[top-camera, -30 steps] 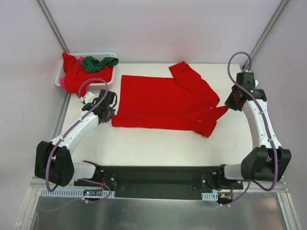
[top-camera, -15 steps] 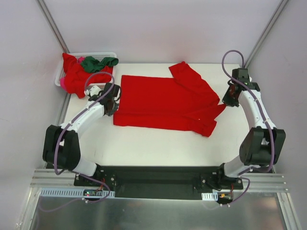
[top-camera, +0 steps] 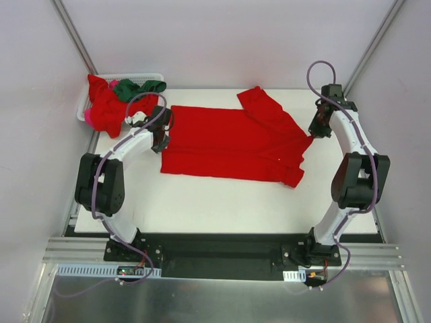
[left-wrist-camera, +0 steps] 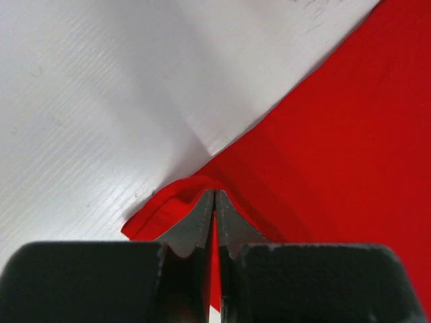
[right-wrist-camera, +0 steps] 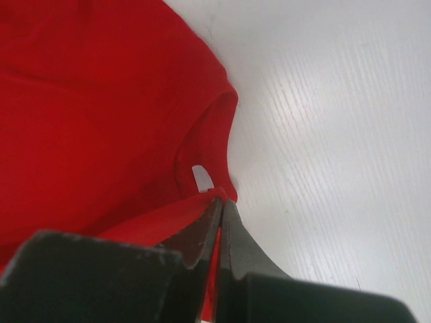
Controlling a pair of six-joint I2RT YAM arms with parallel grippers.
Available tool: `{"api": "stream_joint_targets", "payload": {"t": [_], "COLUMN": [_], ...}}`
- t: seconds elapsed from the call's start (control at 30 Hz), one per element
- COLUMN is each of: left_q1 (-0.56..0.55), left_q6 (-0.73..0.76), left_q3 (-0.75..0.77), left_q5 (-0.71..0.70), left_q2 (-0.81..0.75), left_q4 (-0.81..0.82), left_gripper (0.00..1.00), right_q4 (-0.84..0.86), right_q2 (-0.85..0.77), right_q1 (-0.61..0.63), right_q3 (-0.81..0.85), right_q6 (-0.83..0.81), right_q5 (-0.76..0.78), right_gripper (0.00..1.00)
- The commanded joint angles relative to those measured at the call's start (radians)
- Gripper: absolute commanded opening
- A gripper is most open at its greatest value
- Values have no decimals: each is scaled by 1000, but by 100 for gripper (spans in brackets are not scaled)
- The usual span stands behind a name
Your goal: Fold and stack the t-shirts
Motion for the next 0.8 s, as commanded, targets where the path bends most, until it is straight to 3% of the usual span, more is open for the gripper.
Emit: {"api": "stream_joint_targets", "payload": {"t": [0.0,0.4,0.47,0.5,0.53,0.57,0.63,0.67,0.77], "left_q1": [15,21,22,22,25,28,30,30,30], "left_q6": [36,44,52,65,75,89,148,170,253], "left_q3": [82,161,175,180,194,206,247,258,289], "left_q5": [11,26,20,17,17,17,23,24,64], "left_q2": [45,132,138,137,134,132,115,103,27], "left_q4": [-4,-4,-6,-4,-4,-6,-10,-10,-13], "left_gripper": [0,0,0,5,34,52,77,97,99], "right_q4": [3,-20,-29,-38,-46,-52,-78,-89,-111], "right_q2": [43,181,217,227,235,237,226,197,113], "right_q1": [-12,-15,-15,-17,-17,-17,-17,-17,-17], "right_q3": [97,251,277,295,332,356,419,439,432], "right_q6": [-18,-28,-34,-43,-51,-70,-84,-97,-127], "right_q5": [-15,-84,-127,-144,-156,-177,-178,-226,-292], "right_gripper": [1,1,13,23,46,62,97,100,100]}}
